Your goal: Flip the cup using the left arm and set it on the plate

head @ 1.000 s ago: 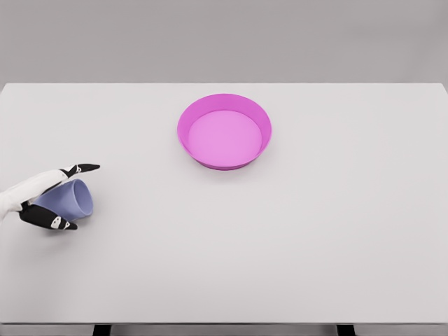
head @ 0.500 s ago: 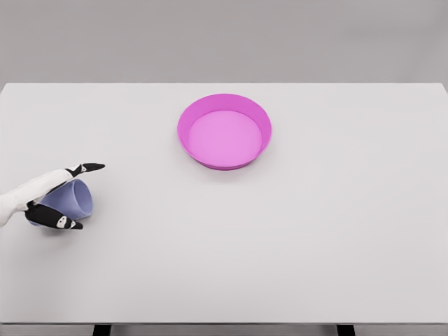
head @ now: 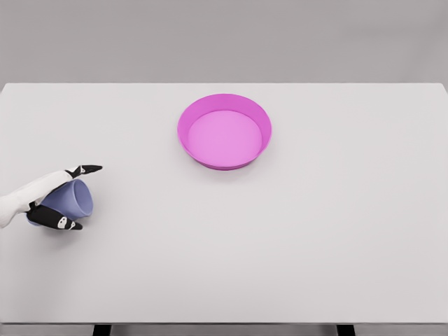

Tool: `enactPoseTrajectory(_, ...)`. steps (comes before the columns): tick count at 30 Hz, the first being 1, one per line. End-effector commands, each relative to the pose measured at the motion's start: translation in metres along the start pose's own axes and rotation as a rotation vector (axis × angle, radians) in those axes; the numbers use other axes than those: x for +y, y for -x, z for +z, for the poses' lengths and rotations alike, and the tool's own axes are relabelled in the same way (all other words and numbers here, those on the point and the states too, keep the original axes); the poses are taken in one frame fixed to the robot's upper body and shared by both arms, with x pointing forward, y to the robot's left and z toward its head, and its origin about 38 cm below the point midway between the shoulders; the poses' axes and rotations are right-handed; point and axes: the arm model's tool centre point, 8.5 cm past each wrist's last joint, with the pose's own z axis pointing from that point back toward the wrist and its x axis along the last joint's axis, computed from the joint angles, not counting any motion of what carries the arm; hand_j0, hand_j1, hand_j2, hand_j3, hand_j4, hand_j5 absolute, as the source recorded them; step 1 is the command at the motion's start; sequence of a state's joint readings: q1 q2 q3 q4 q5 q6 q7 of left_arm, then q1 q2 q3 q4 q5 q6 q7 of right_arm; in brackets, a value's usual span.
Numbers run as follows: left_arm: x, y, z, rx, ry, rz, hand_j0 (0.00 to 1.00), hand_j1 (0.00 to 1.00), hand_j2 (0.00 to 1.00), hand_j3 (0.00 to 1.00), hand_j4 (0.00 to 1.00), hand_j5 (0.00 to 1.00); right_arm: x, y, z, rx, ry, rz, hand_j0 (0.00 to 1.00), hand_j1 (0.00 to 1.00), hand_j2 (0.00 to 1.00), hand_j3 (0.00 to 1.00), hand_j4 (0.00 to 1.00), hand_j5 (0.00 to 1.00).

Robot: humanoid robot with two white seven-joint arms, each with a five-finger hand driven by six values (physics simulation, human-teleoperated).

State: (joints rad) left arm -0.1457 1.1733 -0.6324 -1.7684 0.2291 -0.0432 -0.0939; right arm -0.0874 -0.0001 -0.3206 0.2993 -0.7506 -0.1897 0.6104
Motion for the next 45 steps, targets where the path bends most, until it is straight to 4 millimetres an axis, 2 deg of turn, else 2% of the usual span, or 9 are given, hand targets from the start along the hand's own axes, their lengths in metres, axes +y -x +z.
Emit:
enactPoseTrajectory(1,0.000,0.003,0.000,0.034,-0.001,0.002,0.99,0.99,0.99,0.99,0.99,0.99,0.000,0.000,0.000,0.000,-0.001,0.001,1.00,1.00,1.00,1.00,1.00,1.00)
enactPoseTrajectory(4,0.000,0.005,0.000,0.042,0.002,0.004,0.78,0.78,0.78,0.78,0.78,0.78,0.000,0.000,0.000,0.000,-0.001,0.001,1.00,1.00,1.00,1.00,1.00,1.00)
enactPoseTrajectory(9,-0.003,0.005,0.001,0.044,0.012,0.006,0.57,0.57,0.57,0.57,0.57,0.57,0.000,0.000,0.000,0.000,-0.001,0.001,1.00,1.00,1.00,1.00,1.00,1.00)
enactPoseTrajectory(18,-0.001,0.002,0.000,0.012,0.001,0.001,0.51,0.51,0.51,0.51,0.51,0.51,0.000,0.000,0.000,0.000,-0.001,0.001,1.00,1.00,1.00,1.00,1.00,1.00)
enactPoseTrajectory(27,0.019,-0.041,0.002,-0.332,-0.064,-0.045,0.47,0.47,0.47,0.47,0.47,0.47,0.000,0.000,0.000,0.000,-0.001,0.001,1.00,1.00,1.00,1.00,1.00,1.00)
enactPoseTrajectory(32,0.006,-0.056,-0.014,-0.415,-0.084,0.011,0.47,0.47,0.47,0.47,0.47,0.47,0.000,0.000,0.000,0.000,-0.001,0.001,1.00,1.00,1.00,1.00,1.00,1.00)
enactPoseTrajectory(38,0.012,-0.066,-0.014,-0.494,-0.105,-0.001,0.47,0.47,0.47,0.47,0.47,0.47,0.000,0.000,0.000,0.000,-0.001,0.001,1.00,1.00,1.00,1.00,1.00,1.00)
enactPoseTrajectory(42,0.001,-0.077,-0.026,-0.541,-0.116,0.048,0.47,0.47,0.47,0.47,0.47,0.47,0.000,0.000,0.000,0.000,-0.001,0.001,1.00,1.00,1.00,1.00,1.00,1.00)
enactPoseTrajectory(45,0.003,-0.085,-0.031,-0.567,-0.131,0.053,0.48,0.48,0.48,0.48,0.48,0.48,0.000,0.000,0.000,0.000,-0.001,0.001,1.00,1.00,1.00,1.00,1.00,1.00)
